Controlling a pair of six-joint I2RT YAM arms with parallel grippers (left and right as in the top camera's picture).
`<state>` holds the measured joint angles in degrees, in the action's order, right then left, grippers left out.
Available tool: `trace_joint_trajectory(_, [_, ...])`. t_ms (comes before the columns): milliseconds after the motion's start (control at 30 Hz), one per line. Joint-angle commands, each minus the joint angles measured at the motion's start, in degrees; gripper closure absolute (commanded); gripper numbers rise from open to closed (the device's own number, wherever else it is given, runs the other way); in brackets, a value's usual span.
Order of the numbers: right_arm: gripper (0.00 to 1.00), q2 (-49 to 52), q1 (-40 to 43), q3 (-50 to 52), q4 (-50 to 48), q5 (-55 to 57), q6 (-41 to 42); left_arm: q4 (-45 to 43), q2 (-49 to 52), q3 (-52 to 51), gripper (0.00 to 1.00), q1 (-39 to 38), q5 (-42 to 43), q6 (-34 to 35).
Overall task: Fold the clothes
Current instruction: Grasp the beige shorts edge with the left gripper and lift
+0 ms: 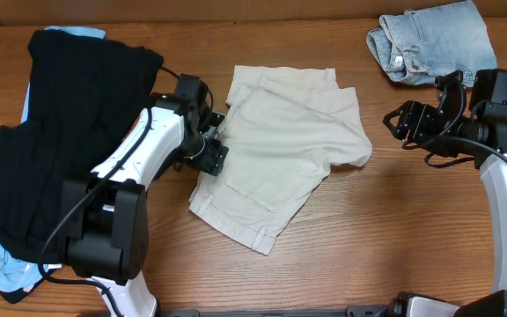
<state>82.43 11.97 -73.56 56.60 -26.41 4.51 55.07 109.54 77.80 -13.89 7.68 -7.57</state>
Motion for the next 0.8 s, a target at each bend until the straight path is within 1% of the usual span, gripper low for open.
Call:
trace_joint_trajectory(0, [0.24,-1.4,0.0,-1.5,-0.1,-0.5,0.2,0.0,-0.1,-0.5,0.41,-0.1,1.8,2.9])
trace_joint_trajectory(67, [0.24,-1.4,0.0,-1.5,-0.1,-0.5,0.2,0.0,-0.1,-0.6,0.50,-0.7,5.0,2.9])
trace_joint_trajectory(100, [0.24,-1.4,0.0,-1.5,-0.1,-0.5,0.2,-0.1,-0.1,-0.8,0.51,-1.0,6.0,2.9])
trace_joint_trajectory(233, [0.24,-1.4,0.0,-1.5,-0.1,-0.4,0.2,-0.7,-0.1,-2.2,0.50,-2.4,4.9,2.9])
trace_joint_trajectory(333, [0.24,-1.4,0.0,-1.5,-0.1,-0.2,0.1,-2.1,-0.1,-3.9,0.51,-3.3,3.6,2.9])
trace_joint_trajectory(400, [0.24,-1.4,0.0,-1.5,-0.1,-0.2,0.1,-2.4,-0.1,-4.2,0.60,-3.4,2.7,3.7])
trace_joint_trajectory(433, [0.24,-1.4,0.0,-1.5,-0.1,-0.2,0.1,-2.5,-0.1,-4.2,0.73,-3.4,2.3,4.9])
trace_joint_trajectory(467, [0.24,-1.4,0.0,-1.5,-0.1,-0.2,0.1,-2.6,-0.1,-4.2,0.84,-3.4,2.4,5.1])
trace_joint_trajectory(500, [0.24,-1.4,0.0,-1.5,-0.1,-0.2,0.1,-2.7,-0.1,-4.2,0.92,-3.3,2.4,5.1])
trace_joint_trajectory(533, [0.24,-1.4,0.0,-1.5,-0.1,-0.2,0.1,-2.8,-0.1,-4.2,0.96,-3.3,2.4,5.1])
trace_joint_trajectory(700, [0.24,-1.4,0.0,-1.5,-0.1,-0.2,0.2,-2.9,-0.2,-3.9,0.96,-3.7,2.7,5.0])
trace_joint_trajectory(767, [0.23,-1.4,0.0,-1.5,-0.2,-0.2,0.2,-1.1,-0.4,-1.7,0.96,-4.1,3.4,4.8])
